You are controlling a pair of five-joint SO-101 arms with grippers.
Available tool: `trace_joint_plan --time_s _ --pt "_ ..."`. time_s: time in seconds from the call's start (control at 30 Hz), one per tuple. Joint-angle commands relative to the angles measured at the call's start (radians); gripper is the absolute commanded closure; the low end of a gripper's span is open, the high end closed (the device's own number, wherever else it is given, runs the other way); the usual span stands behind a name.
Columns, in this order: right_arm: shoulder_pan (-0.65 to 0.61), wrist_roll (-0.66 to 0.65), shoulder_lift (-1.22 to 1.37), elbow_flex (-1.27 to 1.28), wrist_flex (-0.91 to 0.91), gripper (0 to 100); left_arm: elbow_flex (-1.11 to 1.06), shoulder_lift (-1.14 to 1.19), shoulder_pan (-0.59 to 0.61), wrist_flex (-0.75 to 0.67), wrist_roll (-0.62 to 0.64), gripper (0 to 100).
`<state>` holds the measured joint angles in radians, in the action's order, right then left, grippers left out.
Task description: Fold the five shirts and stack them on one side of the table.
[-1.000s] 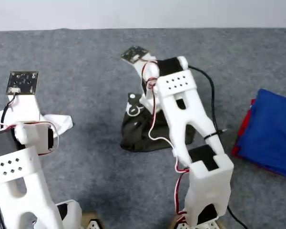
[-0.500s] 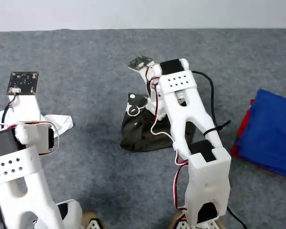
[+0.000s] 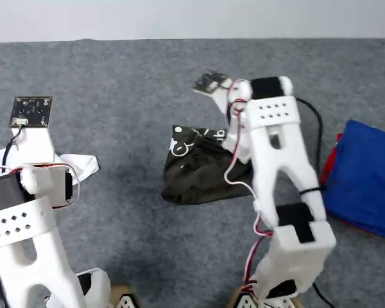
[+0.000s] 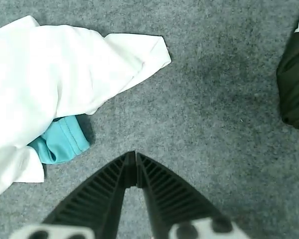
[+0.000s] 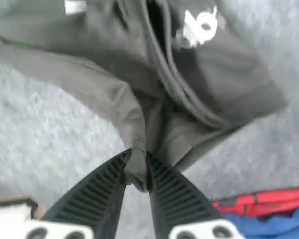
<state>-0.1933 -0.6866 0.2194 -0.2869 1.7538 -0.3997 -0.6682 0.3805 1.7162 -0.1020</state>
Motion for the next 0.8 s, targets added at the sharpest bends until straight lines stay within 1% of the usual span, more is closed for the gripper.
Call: trace_joint_plan --time_s 0.0,0.17,0.27,0.33,0.4,0.43,0.47,0.53,0.67,0.77 --pt "0.047 -0.055 -0.127 0.097 0.042 98.7 0.007 -0.023 0.003 -0.021 -0.008 99" --pt "0.096 -0.126 -0.154 0.224 0.039 98.7 0.005 -0.023 0.003 -0.043 -0.008 99" --pt "0.151 -0.147 -0.145 0.259 -0.021 98.3 0.007 -0.023 0.002 -0.043 -0.008 99" --pt "0.176 -0.146 -0.140 0.261 -0.044 93.9 0.005 -0.023 0.002 -0.043 -0.008 99" --pt "0.180 -0.132 -0.148 0.256 -0.048 85.5 0.004 -0.023 0.002 -0.043 -0.008 99" --pt "0.177 -0.098 -0.148 0.238 -0.044 81.8 0.004 -0.023 0.002 -0.043 -0.008 99" --pt "0.163 -0.052 -0.150 0.210 -0.042 79.8 0.004 -0.023 0.002 -0.043 -0.008 99" --pt "0.127 -0.002 -0.147 0.141 -0.042 80.0 0.004 -0.023 0.002 -0.043 -0.008 99" --pt "0.010 0.006 -0.142 0.028 -0.059 82.0 0.004 -0.023 0.002 -0.043 -0.008 99" --pt "-0.076 0.006 -0.142 0.002 -0.108 84.0 0.004 -0.023 0.002 -0.041 -0.008 99"
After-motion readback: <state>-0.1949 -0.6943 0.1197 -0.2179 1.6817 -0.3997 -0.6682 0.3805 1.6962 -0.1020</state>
